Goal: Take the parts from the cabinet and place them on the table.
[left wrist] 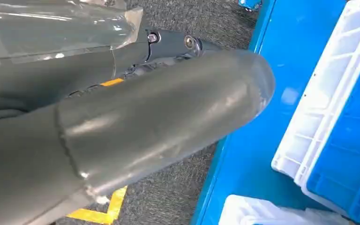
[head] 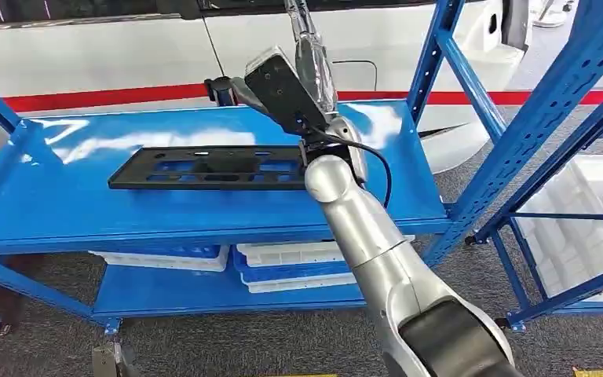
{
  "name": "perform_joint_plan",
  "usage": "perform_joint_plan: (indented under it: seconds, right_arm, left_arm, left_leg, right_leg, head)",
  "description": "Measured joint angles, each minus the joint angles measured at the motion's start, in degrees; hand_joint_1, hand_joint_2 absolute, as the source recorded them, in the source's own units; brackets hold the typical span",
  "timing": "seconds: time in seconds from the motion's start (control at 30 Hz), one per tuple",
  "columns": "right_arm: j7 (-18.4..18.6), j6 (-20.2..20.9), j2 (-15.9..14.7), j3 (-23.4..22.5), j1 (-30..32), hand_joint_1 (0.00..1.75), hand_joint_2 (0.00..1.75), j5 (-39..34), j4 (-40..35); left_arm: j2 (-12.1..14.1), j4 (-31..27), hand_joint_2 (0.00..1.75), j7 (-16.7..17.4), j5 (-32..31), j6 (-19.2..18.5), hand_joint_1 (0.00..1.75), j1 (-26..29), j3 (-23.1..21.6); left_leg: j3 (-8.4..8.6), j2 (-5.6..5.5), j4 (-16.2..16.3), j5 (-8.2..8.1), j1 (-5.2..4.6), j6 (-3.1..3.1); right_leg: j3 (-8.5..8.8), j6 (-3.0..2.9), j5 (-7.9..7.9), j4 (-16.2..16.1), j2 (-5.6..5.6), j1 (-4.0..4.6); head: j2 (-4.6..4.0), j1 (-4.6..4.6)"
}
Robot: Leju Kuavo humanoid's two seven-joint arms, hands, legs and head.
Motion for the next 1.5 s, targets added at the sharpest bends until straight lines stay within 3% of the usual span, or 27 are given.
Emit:
perform_joint_plan:
  seconds: [0.03, 0.07, 0.1, 0.13, 0.2, 0.23, 0.27, 0.3, 0.33, 0.37, 0.6, 0.87, 1.0, 1.2, 1.37, 1.5]
  right_arm:
    - [0.00, 0.06, 0.09, 0.02, 0.09, 0.00, 1.75, 0.02, 0.11]
    - [-0.02, 0.13, 0.09, 0.00, 0.22, 0.00, 1.75, 0.02, 0.15]
    - [-0.04, 0.20, 0.09, 0.00, 0.37, 0.00, 1.75, 0.02, 0.22]
    - [-0.07, 0.26, 0.13, 0.00, 0.40, 0.00, 1.75, 0.02, 0.24]
    - [-0.24, 0.44, 0.33, 0.00, 0.34, 0.00, 1.75, 0.09, 0.26]
    - [-0.35, 0.50, 0.31, 0.00, 0.31, 0.00, 1.75, 0.11, 0.28]
    - [-0.55, 0.52, 0.31, -0.02, 0.16, 0.00, 1.75, 0.02, 0.35]
    - [-0.57, 0.52, 0.33, 0.00, 0.13, 0.00, 1.75, -0.35, 0.42]
    - [-0.63, 0.48, 0.28, 0.02, 0.16, 0.00, 1.75, -0.81, 0.57]
    - [-0.74, 0.48, 0.22, 0.02, 0.14, 0.00, 1.75, -1.12, 0.68]
    - [-1.01, 2.29, 0.31, 1.52, 0.28, 0.00, 1.75, -1.14, 0.90]
    - [1.12, 3.19, 0.35, 9.62, 2.18, 0.00, 1.75, -1.79, 0.85]
    - [1.44, 3.98, 0.39, 21.17, 4.41, 0.00, 1.75, -3.15, 1.01]
    - [2.73, 4.52, 0.39, 37.87, 8.48, 0.00, 1.75, 0.27, 0.44]
    - [3.86, 4.59, 0.39, 44.15, 9.42, 0.00, 1.75, 1.70, 0.46]
    - [7.46, 4.28, 0.37, 47.37, 9.40, 0.00, 1.75, 4.44, 1.75]
  left_arm:
    - [0.00, 0.02, 0.00, 0.00, 0.15, 0.22, 0.00, 0.11, -0.04]
    - [0.00, 0.04, 0.00, 0.00, 0.15, 0.46, 0.00, 0.22, -0.07]
    - [0.02, 0.04, 0.00, 0.02, 0.22, 0.53, 0.00, 0.31, -0.09]
    - [0.04, 0.04, 0.00, 0.02, 0.26, 0.59, 0.00, 0.34, -0.13]
    - [0.20, 0.04, 0.00, -0.02, 0.72, 1.39, 0.00, 0.32, -0.15]
    - [0.28, 0.07, 0.00, 0.44, 1.07, 2.08, 0.00, 0.30, -0.17]
    - [0.33, 0.13, 0.00, 1.97, 1.49, 3.00, 0.00, 0.20, -0.20]
    - [0.37, 0.15, 0.00, 3.24, 1.55, 4.12, 0.00, 0.21, -0.20]
    - [0.33, 0.20, 0.00, 4.62, 1.55, 5.18, 0.00, 0.31, -0.22]
    - [0.35, 0.31, 0.00, 5.77, 1.55, 6.50, 0.00, 0.42, -0.26]
    - [0.26, 0.90, 0.00, 14.18, 1.29, 14.79, 0.00, 0.92, -0.92]
    - [-0.26, 1.53, 0.00, 19.24, 1.31, 19.89, 0.00, 3.33, -1.27]
    - [-0.33, 1.73, 0.00, 21.84, 1.40, 21.64, 0.00, 4.04, -1.27]
    - [-0.65, 1.73, 0.00, 21.68, 1.51, 22.25, 0.00, 4.42, -1.27]
    - [-0.83, 1.73, 0.00, 21.27, 1.53, 22.38, 0.00, 4.48, -1.27]
    - [-0.87, 1.73, 0.00, 20.39, 1.53, 22.38, 0.00, 4.51, -1.29]
  left_leg:
    - [-3.22, 0.01, 5.40, -2.07, 0.00, -0.20]
    - [-5.21, 0.02, 8.24, -2.58, 0.00, -0.27]
    - [-6.10, 0.03, 8.55, -1.59, 0.00, -0.23]
    - [-5.53, 0.04, 5.95, 0.84, -0.01, -0.09]
    - [-1.15, 0.07, -4.34, 7.23, -0.02, 0.45]
    - [0.73, 0.12, -8.57, 8.55, -0.07, 0.83]
    - [1.33, 0.06, -9.33, 7.78, -0.53, 0.92]
    - [1.68, 0.07, -9.40, 7.88, -0.52, 1.01]
    - [1.61, 0.04, -9.54, 8.04, -0.46, 0.83]
    - [1.60, -0.04, -9.53, 8.05, -0.73, 0.86]
    - [1.57, -0.28, -9.54, 7.82, -1.27, 1.61]
    - [1.60, -0.30, -9.51, 7.81, -1.28, 1.73]
    - [1.69, -0.20, -9.52, 7.77, -1.11, 1.70]
    - [1.66, -0.24, -9.54, 7.75, -0.72, 1.63]
    - [1.67, -0.23, -9.55, 7.73, -0.67, 1.59]
    - [1.70, -0.24, -9.55, 7.74, -0.67, 1.58]
  right_leg:
    - [0.09, -0.27, -0.20, 0.03, 0.01, 0.14]
    - [0.18, -0.37, -0.31, 0.04, 0.05, 0.27]
    - [0.40, -0.29, -0.50, 0.07, 0.15, 0.28]
    - [0.64, -0.20, -0.76, 0.15, 0.20, 0.31]
    - [1.50, 0.13, -1.36, 0.25, 0.34, 0.32]
    - [1.75, 0.38, -1.67, 0.19, 0.34, 0.34]
    - [1.56, 0.66, -1.84, 0.36, 0.40, 0.97]
    - [1.38, 0.78, -1.92, 0.44, 0.41, 0.91]
    - [1.44, 0.48, -2.08, 0.66, 0.40, 1.41]
    - [1.44, 0.55, -2.04, 0.63, 0.37, 1.08]
    - [1.69, 0.75, -1.97, 0.06, 0.13, 1.09]
    - [1.64, 0.83, -1.93, -0.04, 0.13, 0.76]
    - [1.67, 0.83, -1.93, -0.04, 0.15, 0.65]
    - [1.69, 0.96, -2.07, -0.02, 0.13, 0.85]
    - [1.67, 0.95, -2.08, 0.00, 0.13, 0.91]
    - [1.68, 0.95, -2.08, 0.00, 0.13, 0.91]
  head:
    - [0.00, -0.04]
    - [0.00, -0.05]
    - [0.00, -0.02]
    - [0.00, -0.02]
    - [0.00, -0.07]
    - [0.00, 0.00]
    - [0.00, 0.09]
    - [0.00, -0.02]
    - [0.00, 0.20]
    - [0.00, 0.17]
    - [0.00, 0.17]
    - [0.00, 0.15]
    - [0.00, 0.13]
    - [0.00, 0.15]
    - [0.00, 0.15]
    - [0.00, 0.15]
